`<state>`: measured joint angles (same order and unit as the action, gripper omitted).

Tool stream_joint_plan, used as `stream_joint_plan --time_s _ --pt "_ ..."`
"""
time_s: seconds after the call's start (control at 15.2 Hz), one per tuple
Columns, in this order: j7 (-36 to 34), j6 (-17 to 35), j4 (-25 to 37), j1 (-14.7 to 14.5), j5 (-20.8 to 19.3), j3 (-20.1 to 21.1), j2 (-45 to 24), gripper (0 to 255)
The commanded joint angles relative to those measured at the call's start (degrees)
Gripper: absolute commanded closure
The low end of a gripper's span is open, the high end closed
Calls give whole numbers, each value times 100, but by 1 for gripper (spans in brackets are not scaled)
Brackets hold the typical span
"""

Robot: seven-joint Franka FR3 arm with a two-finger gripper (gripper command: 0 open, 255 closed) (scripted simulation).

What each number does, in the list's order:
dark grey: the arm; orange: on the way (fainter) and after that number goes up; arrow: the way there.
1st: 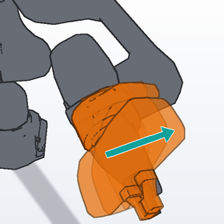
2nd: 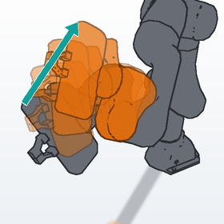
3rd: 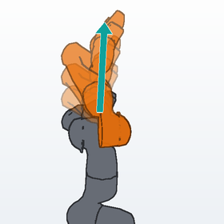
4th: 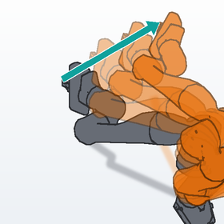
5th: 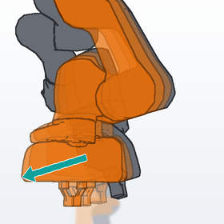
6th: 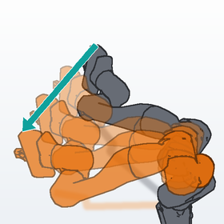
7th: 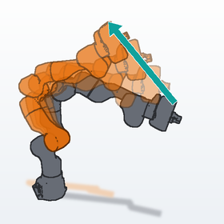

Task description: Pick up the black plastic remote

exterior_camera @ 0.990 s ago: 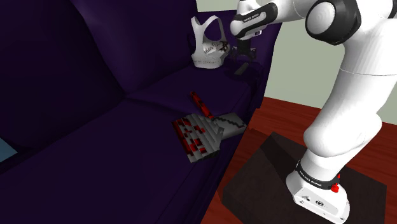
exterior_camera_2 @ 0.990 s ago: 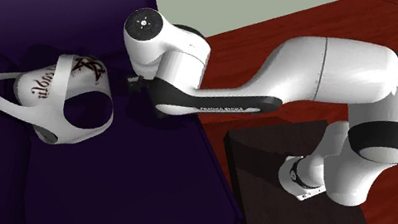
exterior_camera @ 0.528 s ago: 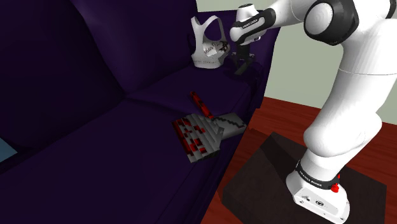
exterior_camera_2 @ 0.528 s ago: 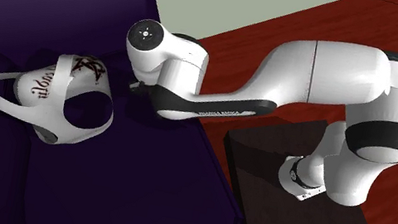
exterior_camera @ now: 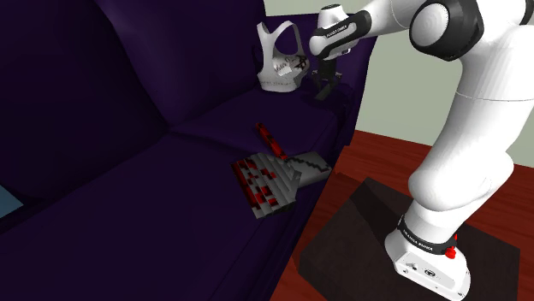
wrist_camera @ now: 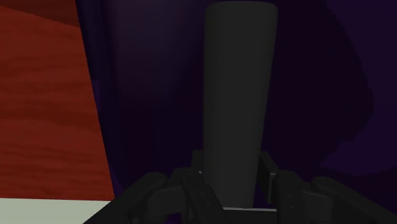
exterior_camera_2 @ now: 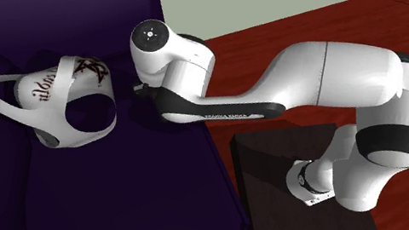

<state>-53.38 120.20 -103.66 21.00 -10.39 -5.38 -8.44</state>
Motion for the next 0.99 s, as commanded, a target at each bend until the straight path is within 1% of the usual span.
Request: stream_joint_plan --time_s 0.0,0.92 --pt "11 -21 -9 8 3 -6 -35 255" --pt "180 -1048 903 -5 68 7 90 255"
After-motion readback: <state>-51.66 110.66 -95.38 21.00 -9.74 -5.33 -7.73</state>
